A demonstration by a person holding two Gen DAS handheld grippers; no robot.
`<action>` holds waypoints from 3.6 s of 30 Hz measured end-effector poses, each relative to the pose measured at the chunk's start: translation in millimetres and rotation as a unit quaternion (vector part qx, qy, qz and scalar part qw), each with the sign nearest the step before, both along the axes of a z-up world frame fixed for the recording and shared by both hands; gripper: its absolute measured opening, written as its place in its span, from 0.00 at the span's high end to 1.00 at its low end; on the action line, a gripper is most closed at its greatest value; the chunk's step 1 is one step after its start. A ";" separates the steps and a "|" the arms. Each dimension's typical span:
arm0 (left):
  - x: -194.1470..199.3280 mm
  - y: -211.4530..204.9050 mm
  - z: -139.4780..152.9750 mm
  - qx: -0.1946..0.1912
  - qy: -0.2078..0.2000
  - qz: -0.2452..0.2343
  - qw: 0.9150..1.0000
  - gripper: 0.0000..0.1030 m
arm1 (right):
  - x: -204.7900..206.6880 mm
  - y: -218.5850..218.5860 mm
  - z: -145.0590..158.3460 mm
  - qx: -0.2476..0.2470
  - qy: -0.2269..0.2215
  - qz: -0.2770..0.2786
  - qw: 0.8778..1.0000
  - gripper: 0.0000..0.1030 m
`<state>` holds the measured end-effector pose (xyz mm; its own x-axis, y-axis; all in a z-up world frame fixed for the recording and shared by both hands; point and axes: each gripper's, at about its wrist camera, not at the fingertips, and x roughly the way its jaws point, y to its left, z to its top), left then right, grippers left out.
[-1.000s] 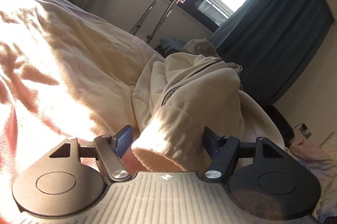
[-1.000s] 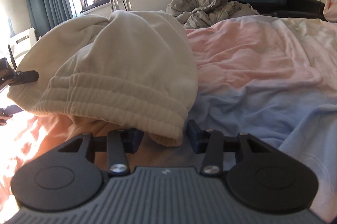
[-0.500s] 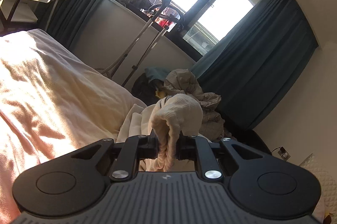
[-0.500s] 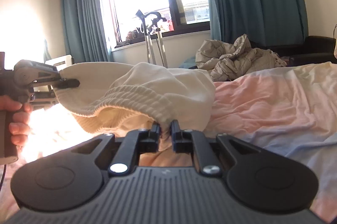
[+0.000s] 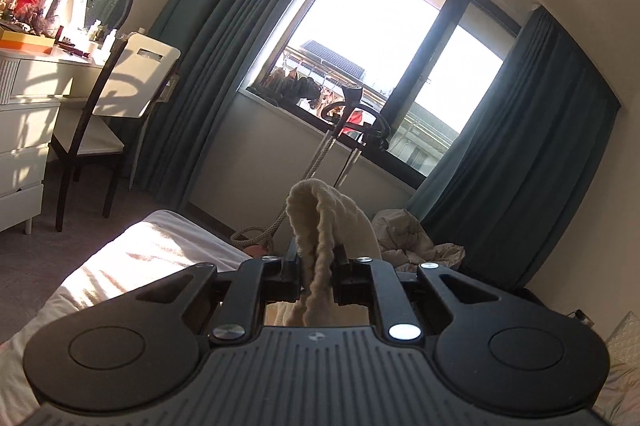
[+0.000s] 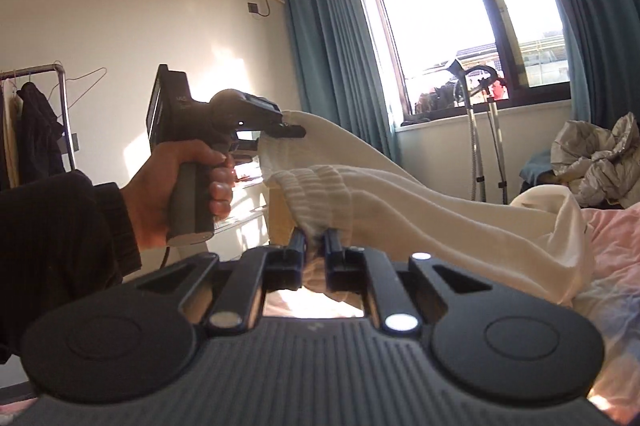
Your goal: Fold clothes
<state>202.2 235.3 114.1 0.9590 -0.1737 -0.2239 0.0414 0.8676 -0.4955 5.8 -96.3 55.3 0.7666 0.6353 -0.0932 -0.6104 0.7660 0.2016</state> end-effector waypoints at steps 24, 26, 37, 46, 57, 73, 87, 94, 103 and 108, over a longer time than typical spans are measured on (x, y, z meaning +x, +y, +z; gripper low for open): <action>49.9 149.2 -139.8 0.039 0.120 0.037 0.991 0.20 | 69.3 178.3 -90.9 -0.093 0.143 0.212 0.962 0.75; 37.5 147.9 -131.4 0.055 0.116 0.049 0.990 0.10 | 67.7 173.2 -82.3 -0.091 0.139 0.206 0.964 0.60; -56.8 37.8 -61.2 0.194 0.069 0.039 0.978 0.10 | 37.1 85.0 -33.7 -0.120 0.066 0.104 0.985 0.47; -127.7 -115.7 -34.5 0.226 0.008 -0.036 0.973 0.10 | 31.2 -36.9 -2.3 -0.098 0.052 -0.061 0.992 0.47; -165.8 -221.4 -47.6 0.217 0.009 -0.077 0.973 0.10 | 25.8 -157.3 9.8 -0.051 0.060 -0.188 0.979 0.47; 19.9 -293.4 -85.4 0.257 0.068 -0.107 0.958 0.11 | 58.1 -228.6 -59.0 -0.018 0.108 -0.262 0.959 0.46; 182.4 -298.8 -128.1 0.187 0.160 -0.130 0.961 0.54 | 126.0 -248.2 -104.9 0.006 0.169 -0.236 0.957 0.42; 139.9 -321.6 -115.4 0.249 0.117 -0.155 0.949 0.88 | 136.1 -251.2 -110.0 0.007 0.183 -0.231 0.956 0.42; 12.3 -345.4 -76.8 0.273 0.030 -0.222 0.935 0.94 | 115.3 -246.1 -89.0 -0.003 0.146 -0.235 0.961 0.42; -61.4 -348.3 -87.2 0.253 0.036 -0.230 0.939 0.94 | 104.1 -248.8 -81.7 0.004 0.139 -0.237 0.961 0.42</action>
